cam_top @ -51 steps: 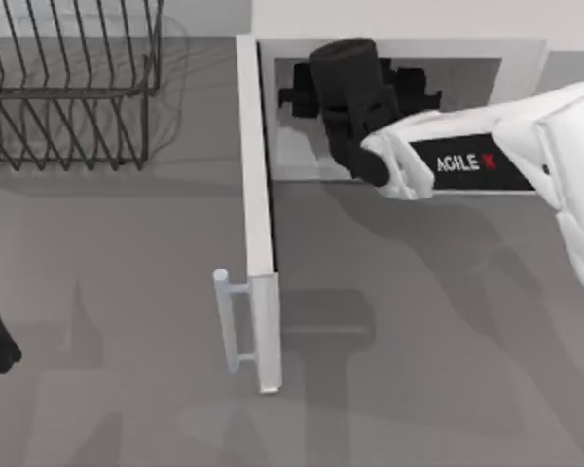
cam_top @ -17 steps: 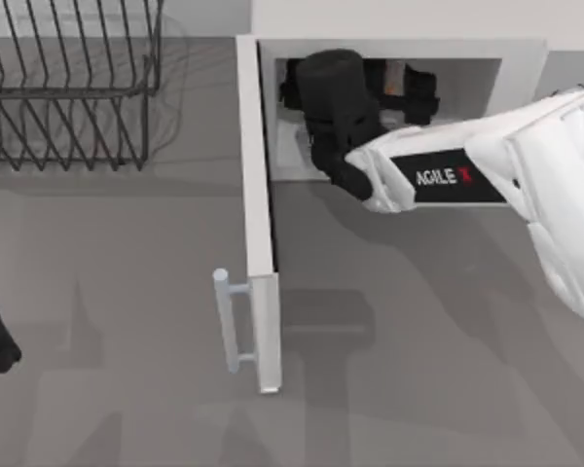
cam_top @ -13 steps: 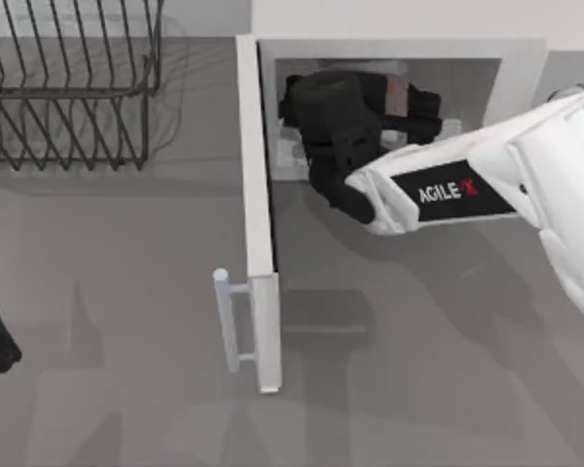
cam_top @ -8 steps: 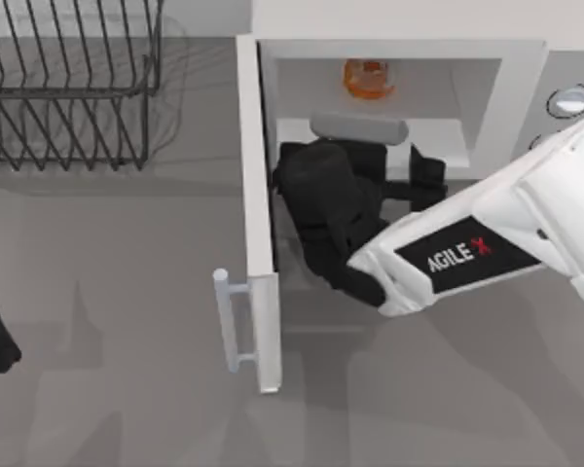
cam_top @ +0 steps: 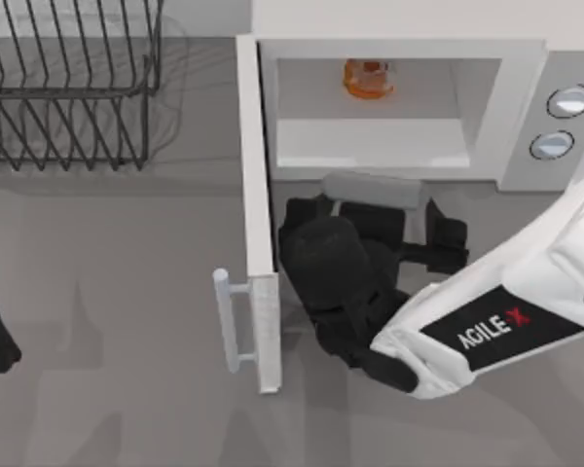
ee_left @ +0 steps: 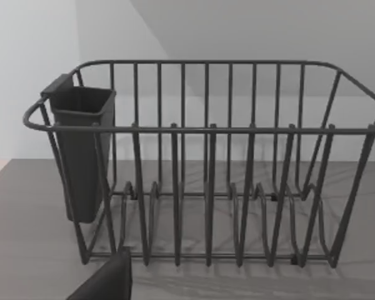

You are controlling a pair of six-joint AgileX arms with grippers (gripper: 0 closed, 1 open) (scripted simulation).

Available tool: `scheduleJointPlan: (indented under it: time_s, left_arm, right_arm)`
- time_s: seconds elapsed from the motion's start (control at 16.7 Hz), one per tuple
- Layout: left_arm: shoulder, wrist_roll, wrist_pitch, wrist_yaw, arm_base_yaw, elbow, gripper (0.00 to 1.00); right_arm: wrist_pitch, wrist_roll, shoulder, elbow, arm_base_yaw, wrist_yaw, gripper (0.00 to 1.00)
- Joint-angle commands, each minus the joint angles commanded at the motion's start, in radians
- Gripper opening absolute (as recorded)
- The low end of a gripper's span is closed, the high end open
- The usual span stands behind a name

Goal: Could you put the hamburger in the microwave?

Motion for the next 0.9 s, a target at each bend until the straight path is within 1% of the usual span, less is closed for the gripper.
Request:
scheduleJointPlan:
  time_s: [0.24, 0.36, 0.72, 0.9]
  left_arm:
    - [0.0, 0.0, 0.0, 0.0, 0.0, 0.0, 1.0]
    - [0.0, 0.0, 0.0, 0.0, 0.0, 0.0, 1.0]
    - [0.0, 0.0, 0.0, 0.0, 0.0, 0.0, 1.0]
    - [0.0, 0.0, 0.0, 0.0, 0.0, 0.0, 1.0]
  right_arm:
    - [-0.006, -0.001, 0.003, 0.003, -0.007, -0.002, 1.0]
    - [-0.042, -0.001, -0.03, 0.014, -0.008, -0.001, 1.0]
    - [-0.315, -0.002, -0.218, 0.075, -0.007, -0.008, 1.0]
    - [-0.374, -0.002, -0.272, 0.096, -0.007, -0.006, 1.0]
